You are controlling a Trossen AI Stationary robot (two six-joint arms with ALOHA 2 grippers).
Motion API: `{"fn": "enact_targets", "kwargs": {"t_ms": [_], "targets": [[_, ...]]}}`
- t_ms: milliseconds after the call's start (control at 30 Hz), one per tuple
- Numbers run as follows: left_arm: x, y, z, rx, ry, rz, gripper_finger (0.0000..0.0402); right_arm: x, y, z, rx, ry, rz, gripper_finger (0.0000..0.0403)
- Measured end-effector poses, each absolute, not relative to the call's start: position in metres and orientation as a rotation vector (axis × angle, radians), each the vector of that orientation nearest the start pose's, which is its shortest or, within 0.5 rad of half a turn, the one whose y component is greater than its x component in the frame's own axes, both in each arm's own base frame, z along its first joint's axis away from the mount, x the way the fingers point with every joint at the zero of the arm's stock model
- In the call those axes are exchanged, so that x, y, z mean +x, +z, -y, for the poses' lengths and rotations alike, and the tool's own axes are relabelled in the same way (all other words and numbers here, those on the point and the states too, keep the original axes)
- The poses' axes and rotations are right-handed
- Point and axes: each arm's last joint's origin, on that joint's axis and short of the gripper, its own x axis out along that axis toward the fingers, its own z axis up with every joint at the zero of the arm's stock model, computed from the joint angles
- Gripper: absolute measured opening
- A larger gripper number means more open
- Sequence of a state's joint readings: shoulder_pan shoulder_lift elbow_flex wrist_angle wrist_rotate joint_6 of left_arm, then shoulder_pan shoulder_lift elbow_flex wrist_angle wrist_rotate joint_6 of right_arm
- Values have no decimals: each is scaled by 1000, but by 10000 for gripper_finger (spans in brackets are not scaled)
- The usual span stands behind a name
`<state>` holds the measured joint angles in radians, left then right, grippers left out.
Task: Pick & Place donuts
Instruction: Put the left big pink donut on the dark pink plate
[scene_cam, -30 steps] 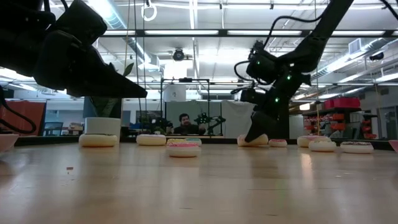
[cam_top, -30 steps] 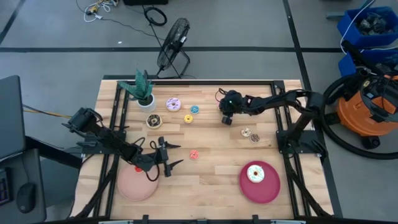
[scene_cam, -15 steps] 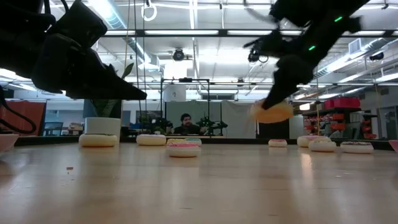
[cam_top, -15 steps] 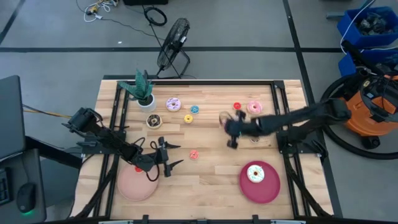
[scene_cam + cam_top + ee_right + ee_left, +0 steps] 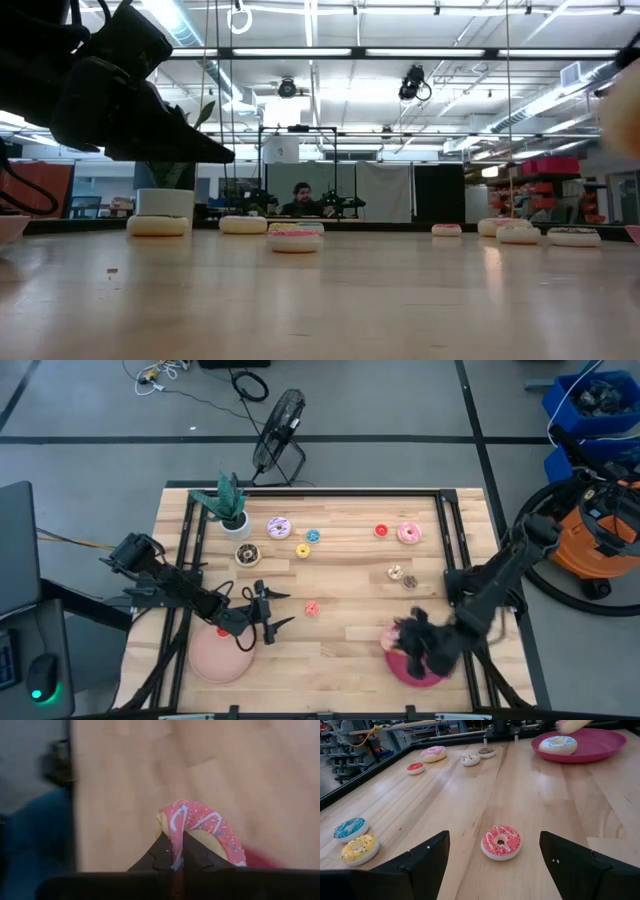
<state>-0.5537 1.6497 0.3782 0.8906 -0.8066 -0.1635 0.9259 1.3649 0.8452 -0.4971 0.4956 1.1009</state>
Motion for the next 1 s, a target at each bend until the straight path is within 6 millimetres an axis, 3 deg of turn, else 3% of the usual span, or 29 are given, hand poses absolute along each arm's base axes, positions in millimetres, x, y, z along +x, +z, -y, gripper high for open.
{"fn": "enact_targets", "kwargs": {"t_ms": [200,400,567,767,1000], "targets": [[225,118,115,75,273,-274,314,129,203,-243,411,-77,-927,20],[225,118,114,70,275,-273,314,105,171,-265,314,-187,-1079,20],[225,118,114,58,276,-271,314,96,157,-268,240,-240,-1105,20],[225,118,114,50,277,-270,314,95,155,-265,197,-269,-1071,24],[225,118,114,48,278,-269,314,97,156,-265,222,-289,-1040,77]]}}
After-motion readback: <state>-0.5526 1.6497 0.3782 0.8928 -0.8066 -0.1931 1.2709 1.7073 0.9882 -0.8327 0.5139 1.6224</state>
